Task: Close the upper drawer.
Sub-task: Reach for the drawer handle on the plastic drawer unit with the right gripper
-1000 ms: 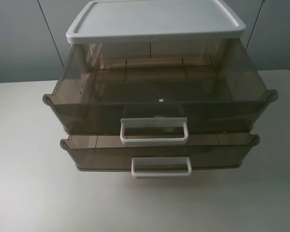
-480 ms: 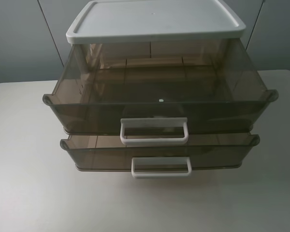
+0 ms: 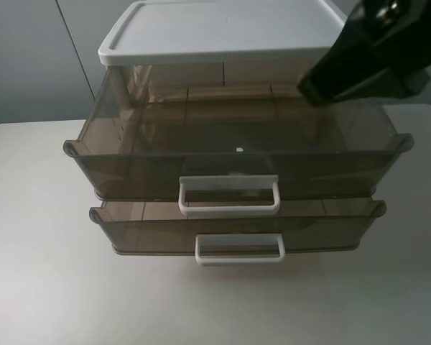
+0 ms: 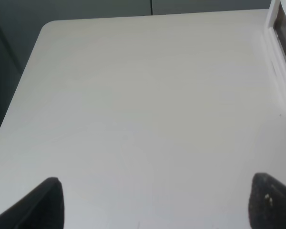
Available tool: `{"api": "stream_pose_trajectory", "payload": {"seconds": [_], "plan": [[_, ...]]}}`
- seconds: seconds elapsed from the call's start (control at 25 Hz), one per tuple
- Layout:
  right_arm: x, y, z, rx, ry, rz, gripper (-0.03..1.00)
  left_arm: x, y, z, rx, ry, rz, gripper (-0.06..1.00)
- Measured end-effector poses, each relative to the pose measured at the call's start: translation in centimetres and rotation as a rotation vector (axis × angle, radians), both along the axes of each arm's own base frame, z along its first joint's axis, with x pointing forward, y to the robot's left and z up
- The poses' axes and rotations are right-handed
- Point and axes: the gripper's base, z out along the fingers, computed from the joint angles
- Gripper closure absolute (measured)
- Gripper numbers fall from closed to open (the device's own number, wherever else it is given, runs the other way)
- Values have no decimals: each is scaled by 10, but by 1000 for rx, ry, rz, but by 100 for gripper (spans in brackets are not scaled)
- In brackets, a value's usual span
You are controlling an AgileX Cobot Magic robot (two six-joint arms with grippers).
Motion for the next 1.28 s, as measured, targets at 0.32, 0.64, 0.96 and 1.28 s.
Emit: {"api": "stream_pose_trajectory", "payload": {"seconds": [0.32, 0.64, 0.96, 1.28], "plan": [[-44, 69, -33, -113, 92, 393, 34, 0, 0, 0, -3, 0, 2, 20], [-55, 87, -60, -254, 194, 500, 34, 0, 0, 0, -3, 0, 2, 20], [-41, 95, -82, -423, 134, 505, 34, 0, 0, 0, -3, 0, 2, 20], [-36, 93, -83, -464, 79, 503, 34, 0, 0, 0, -3, 0, 2, 20]]}}
